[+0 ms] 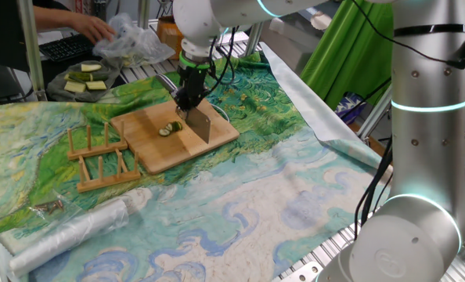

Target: Chop the cucumber into shreds

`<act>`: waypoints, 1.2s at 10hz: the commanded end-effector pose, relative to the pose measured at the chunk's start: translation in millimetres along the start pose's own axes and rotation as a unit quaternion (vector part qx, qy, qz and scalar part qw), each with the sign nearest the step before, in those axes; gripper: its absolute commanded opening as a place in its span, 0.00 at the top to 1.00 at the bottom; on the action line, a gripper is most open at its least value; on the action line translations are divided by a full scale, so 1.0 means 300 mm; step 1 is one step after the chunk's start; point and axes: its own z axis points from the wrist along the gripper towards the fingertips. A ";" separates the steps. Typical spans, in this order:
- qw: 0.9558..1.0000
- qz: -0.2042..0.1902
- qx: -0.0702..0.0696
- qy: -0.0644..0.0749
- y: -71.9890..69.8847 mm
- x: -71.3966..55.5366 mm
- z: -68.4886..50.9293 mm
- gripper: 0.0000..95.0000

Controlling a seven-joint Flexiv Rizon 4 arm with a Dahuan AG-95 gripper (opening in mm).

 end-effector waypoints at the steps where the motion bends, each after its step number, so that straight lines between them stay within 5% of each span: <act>1: 1.000 0.011 0.005 -0.002 0.043 0.009 -0.050 1.00; 7: 0.999 0.032 0.024 0.007 0.243 0.009 -0.224 1.00; 12: 0.998 0.053 0.027 0.012 0.363 -0.032 -0.221 1.00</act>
